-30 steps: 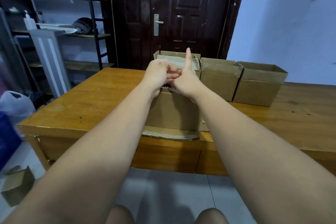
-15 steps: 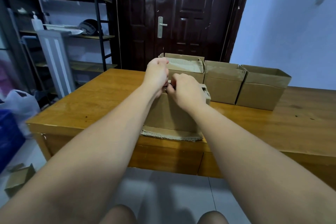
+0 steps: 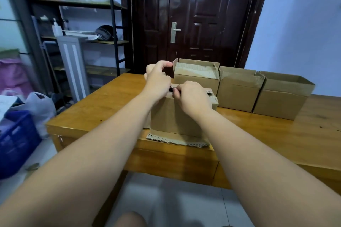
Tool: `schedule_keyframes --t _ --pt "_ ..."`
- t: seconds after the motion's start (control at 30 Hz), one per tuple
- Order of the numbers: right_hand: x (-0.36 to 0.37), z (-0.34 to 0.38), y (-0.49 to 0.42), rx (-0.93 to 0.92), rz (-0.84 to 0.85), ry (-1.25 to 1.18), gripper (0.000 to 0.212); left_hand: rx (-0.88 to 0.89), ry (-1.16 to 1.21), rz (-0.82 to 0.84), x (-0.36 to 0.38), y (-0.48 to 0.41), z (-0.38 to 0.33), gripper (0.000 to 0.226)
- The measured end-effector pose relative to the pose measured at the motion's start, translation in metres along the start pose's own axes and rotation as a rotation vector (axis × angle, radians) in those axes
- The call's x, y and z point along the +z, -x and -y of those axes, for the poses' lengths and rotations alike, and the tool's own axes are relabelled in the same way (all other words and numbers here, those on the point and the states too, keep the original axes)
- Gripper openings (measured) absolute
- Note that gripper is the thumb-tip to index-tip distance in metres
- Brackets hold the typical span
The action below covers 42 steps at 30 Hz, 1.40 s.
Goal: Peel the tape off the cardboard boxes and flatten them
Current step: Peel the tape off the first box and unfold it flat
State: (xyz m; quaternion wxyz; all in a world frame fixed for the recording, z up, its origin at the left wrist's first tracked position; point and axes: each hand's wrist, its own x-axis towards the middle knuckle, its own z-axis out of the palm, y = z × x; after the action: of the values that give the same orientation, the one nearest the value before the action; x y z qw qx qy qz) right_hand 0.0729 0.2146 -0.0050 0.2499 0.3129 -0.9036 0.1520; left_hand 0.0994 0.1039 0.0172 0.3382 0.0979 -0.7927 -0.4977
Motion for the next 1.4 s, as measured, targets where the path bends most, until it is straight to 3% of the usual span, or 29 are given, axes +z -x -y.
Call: schedule_keyframes --t 0.13,0.23,0.37,0.43,0.57,0.8,0.93,1.07,1.23,1.33,1.4 --pt "0.004 0.004 -0.005 0.005 0.016 -0.015 0.041 0.057 0.004 -0.065 -0.019 -0.007 0.014 0.026" --pt "0.008 0.004 -0.007 0.025 0.029 -0.020 0.043 -0.059 0.110 -0.230 -0.042 -0.017 0.036 0.017" --pt "0.011 0.011 -0.010 0.046 0.005 -0.038 0.044 -0.331 0.028 -0.310 -0.060 -0.023 0.076 0.047" --pt "0.013 0.016 -0.015 0.040 0.049 -0.022 0.045 -0.376 -0.010 -0.275 -0.059 -0.024 0.093 0.048" --pt "0.019 0.022 -0.022 0.034 0.072 -0.004 0.049 -0.397 -0.030 -0.219 -0.060 -0.029 0.116 0.022" --pt "0.022 0.023 -0.030 0.026 0.109 0.007 0.049 -0.509 -0.078 -0.212 -0.072 -0.027 0.137 0.026" --pt "0.023 0.023 -0.030 0.040 0.123 0.030 0.047 -0.470 -0.036 -0.020 -0.077 -0.027 0.139 0.026" --pt "0.024 0.022 -0.030 0.030 0.087 0.044 0.044 -0.433 -0.002 0.008 -0.075 -0.028 0.125 0.023" --pt "0.023 0.024 -0.025 0.009 0.005 0.048 0.037 -0.244 0.197 0.205 -0.057 -0.015 0.071 0.045" --pt "0.020 0.027 -0.018 -0.018 -0.053 0.084 0.035 -0.148 0.085 0.246 -0.048 -0.012 0.055 0.047" --pt "0.016 0.028 -0.013 -0.046 -0.095 0.103 0.035 -0.207 0.004 0.288 -0.048 -0.013 0.046 0.072"
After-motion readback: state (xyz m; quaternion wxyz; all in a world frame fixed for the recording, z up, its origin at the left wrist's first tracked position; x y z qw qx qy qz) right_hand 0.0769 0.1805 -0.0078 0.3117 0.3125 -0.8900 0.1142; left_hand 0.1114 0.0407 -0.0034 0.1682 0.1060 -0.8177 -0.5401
